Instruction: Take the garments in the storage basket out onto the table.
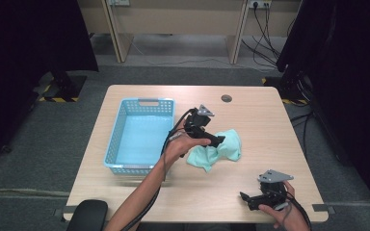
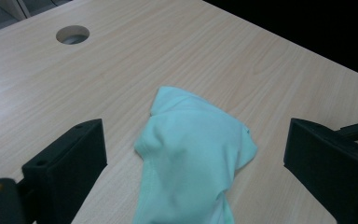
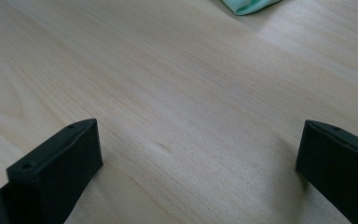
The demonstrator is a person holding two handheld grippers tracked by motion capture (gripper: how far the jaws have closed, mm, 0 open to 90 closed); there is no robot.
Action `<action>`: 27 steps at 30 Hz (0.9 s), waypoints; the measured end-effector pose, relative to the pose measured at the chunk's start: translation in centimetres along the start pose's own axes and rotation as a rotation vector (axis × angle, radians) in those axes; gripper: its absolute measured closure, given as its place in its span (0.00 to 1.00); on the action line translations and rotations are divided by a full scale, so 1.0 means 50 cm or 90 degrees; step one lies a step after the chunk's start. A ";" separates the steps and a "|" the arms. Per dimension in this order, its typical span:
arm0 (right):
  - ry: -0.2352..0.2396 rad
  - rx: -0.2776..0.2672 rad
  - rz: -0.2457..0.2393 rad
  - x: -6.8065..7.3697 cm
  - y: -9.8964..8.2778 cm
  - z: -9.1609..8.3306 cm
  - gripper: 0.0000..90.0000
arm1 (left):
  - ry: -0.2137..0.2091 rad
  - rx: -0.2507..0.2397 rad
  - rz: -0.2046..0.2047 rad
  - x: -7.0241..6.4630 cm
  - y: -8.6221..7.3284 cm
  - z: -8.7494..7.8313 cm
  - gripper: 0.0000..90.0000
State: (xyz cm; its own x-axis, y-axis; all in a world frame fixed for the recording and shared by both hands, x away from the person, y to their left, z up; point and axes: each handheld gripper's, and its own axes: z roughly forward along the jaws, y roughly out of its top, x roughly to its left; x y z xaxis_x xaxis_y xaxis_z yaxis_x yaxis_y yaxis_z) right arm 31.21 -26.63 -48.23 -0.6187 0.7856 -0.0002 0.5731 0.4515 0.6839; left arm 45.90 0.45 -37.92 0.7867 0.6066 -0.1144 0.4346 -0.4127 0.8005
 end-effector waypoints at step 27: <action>0.000 0.000 0.000 0.000 0.000 0.000 0.00 | 0.009 -0.034 -0.015 0.028 -0.026 -0.055 0.05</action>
State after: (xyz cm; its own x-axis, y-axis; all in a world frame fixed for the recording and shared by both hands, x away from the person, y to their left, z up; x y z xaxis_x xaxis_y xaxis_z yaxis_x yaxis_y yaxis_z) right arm 31.21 -26.63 -48.23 -0.6187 0.7856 -0.0010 0.5725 0.4517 0.6843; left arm 45.21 3.71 -37.49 0.7699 0.6259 -0.1250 0.4281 -0.3612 0.8284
